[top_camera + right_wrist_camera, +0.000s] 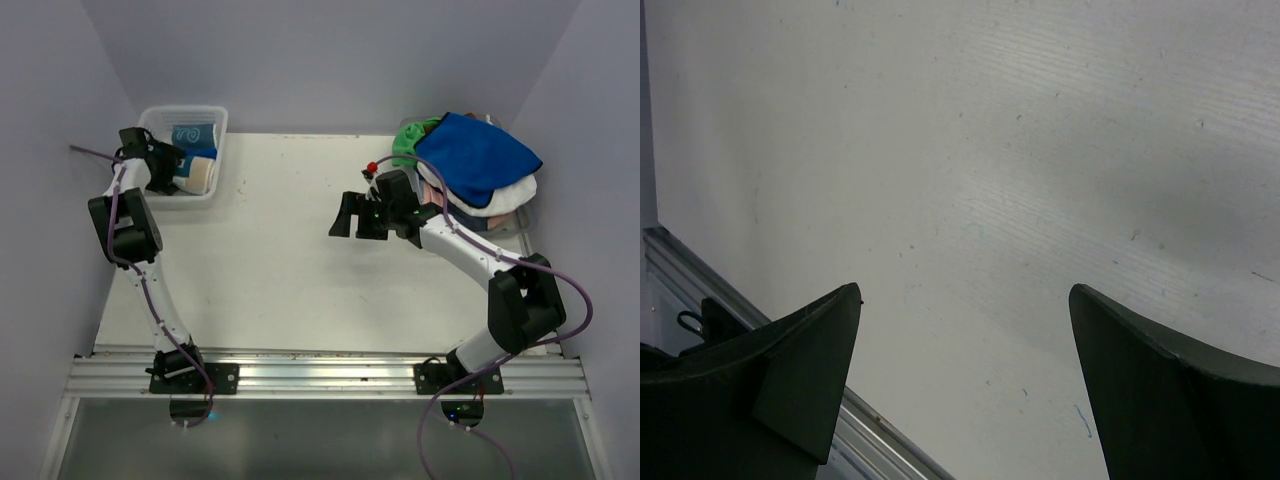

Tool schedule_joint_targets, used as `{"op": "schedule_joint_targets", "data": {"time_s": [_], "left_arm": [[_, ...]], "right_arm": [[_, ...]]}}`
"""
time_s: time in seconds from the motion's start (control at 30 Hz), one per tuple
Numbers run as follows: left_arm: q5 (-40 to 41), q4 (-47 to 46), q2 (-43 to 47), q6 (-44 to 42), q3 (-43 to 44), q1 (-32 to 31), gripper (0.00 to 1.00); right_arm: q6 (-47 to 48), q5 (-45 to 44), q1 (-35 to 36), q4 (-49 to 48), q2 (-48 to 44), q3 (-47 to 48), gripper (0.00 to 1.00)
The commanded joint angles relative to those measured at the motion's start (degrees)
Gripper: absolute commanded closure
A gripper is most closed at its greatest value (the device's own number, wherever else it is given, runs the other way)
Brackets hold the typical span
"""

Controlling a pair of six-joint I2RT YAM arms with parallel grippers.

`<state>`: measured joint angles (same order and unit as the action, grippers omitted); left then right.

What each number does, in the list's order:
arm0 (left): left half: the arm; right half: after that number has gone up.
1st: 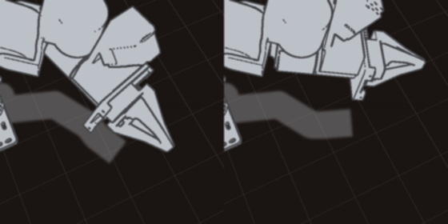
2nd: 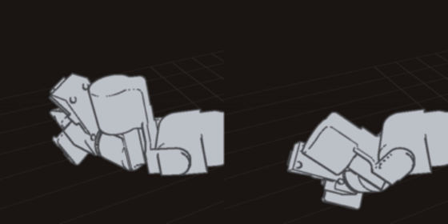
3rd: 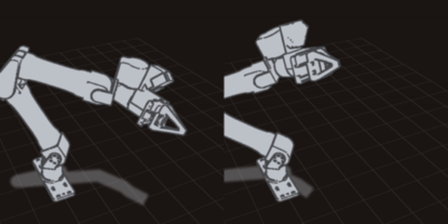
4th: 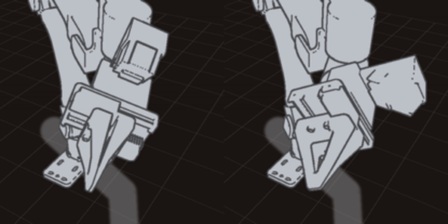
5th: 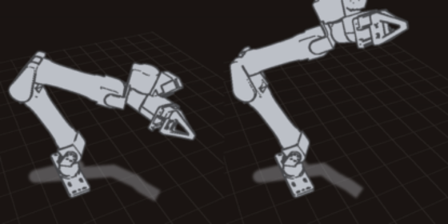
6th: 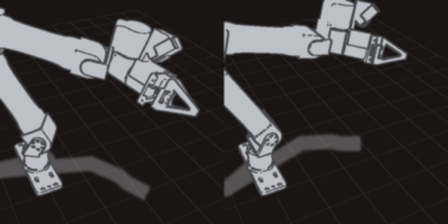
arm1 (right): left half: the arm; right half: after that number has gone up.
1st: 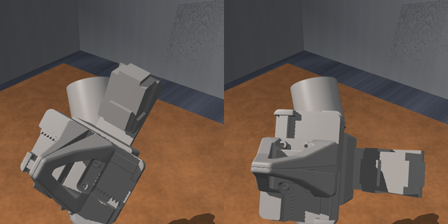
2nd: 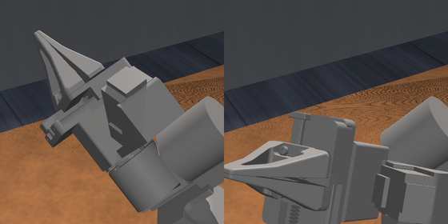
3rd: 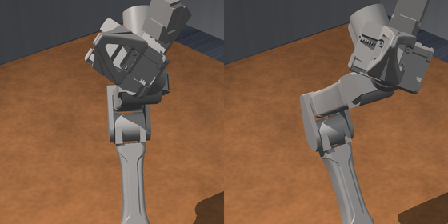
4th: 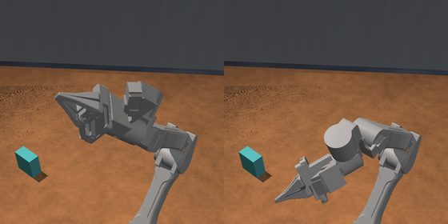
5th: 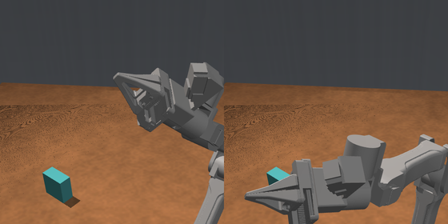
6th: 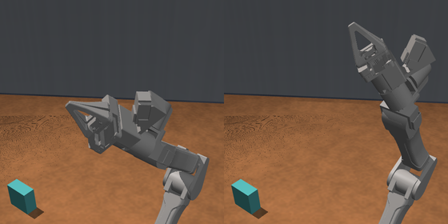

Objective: Roll the towels
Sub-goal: Place the rolled towel into the container

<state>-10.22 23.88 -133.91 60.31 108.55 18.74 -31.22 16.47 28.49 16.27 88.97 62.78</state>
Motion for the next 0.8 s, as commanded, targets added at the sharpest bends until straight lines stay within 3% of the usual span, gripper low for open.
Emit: {"op": "schedule_joint_targets", "data": {"time_s": [0.0,0.57,0.77], "left_arm": [[3.44,5.56,3.82,-3.45,1.4,0.59,0.0],[6.96,13.12,7.61,-9.15,1.05,0.51,0.0],[11.52,16.2,10.5,-11.62,1.14,0.51,0.01]], "right_arm": [[-1.12,2.43,-0.1,-1.77,-0.11,1.64,0.11],[-1.03,2.6,-0.19,-2.03,-2.22,0.59,0.11],[-1.03,2.6,-0.1,-2.03,-2.92,0.32,0.11]]}}
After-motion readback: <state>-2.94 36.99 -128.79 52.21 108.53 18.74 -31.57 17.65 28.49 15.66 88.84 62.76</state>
